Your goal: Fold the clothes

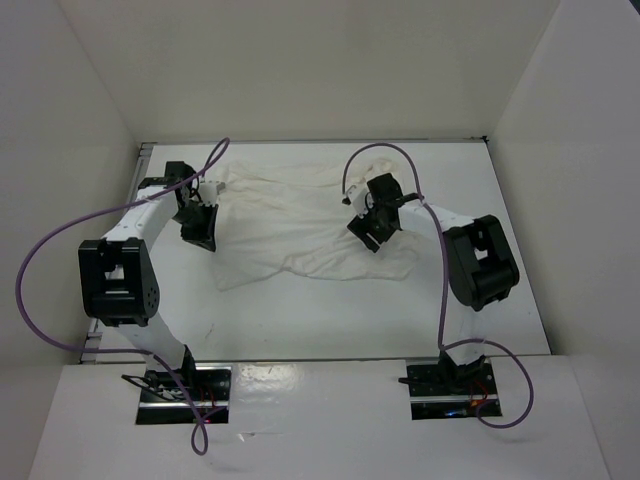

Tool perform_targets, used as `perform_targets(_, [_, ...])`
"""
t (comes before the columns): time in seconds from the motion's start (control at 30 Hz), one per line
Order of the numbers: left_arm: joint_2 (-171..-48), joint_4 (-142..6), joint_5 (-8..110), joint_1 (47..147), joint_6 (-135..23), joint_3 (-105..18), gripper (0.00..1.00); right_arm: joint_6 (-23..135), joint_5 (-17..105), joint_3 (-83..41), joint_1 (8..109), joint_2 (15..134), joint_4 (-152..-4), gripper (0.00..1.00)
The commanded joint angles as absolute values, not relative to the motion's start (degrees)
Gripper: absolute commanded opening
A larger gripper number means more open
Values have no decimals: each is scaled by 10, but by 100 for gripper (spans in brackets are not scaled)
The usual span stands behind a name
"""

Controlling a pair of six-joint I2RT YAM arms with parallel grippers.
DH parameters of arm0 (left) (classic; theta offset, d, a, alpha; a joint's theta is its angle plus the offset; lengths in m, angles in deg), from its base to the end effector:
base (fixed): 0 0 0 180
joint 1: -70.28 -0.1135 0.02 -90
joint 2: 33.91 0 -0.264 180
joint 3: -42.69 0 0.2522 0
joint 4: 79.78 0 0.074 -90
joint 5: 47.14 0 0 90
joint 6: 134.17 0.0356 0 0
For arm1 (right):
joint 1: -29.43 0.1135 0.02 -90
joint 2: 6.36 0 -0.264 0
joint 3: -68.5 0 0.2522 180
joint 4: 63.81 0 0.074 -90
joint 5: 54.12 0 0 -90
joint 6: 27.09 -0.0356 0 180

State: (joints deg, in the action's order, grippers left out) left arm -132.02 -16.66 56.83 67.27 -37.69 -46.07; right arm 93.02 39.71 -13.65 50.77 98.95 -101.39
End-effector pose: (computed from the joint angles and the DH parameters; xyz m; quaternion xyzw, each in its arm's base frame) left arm 0.3388 0.0092 0.2304 0.0482 0.9800 -0.1073 0.1607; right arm 0.3485 0.1387 0.1734 -0.4273 0.8675 0.0129 0.2542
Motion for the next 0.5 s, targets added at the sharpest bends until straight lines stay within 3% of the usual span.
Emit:
perform_targets(0.0, [-1296, -154, 567, 672, -358, -468, 11, 937, 396, -164, 513, 994, -994, 74])
perform_targets(0.27, [-1296, -154, 567, 672, -353, -468, 11, 937, 390, -186, 518, 1000, -994, 70])
perform_targets(0.33, [-1296, -154, 567, 672, -353, -463, 11, 932, 384, -191, 518, 1005, -994, 63])
perform_targets(0.37, [-1296, -154, 567, 672, -353, -463, 11, 931, 384, -191, 518, 1005, -994, 51])
perform_targets(0.47, [-1296, -154, 567, 672, -348, -463, 11, 931, 379, -191, 518, 1010, -994, 37])
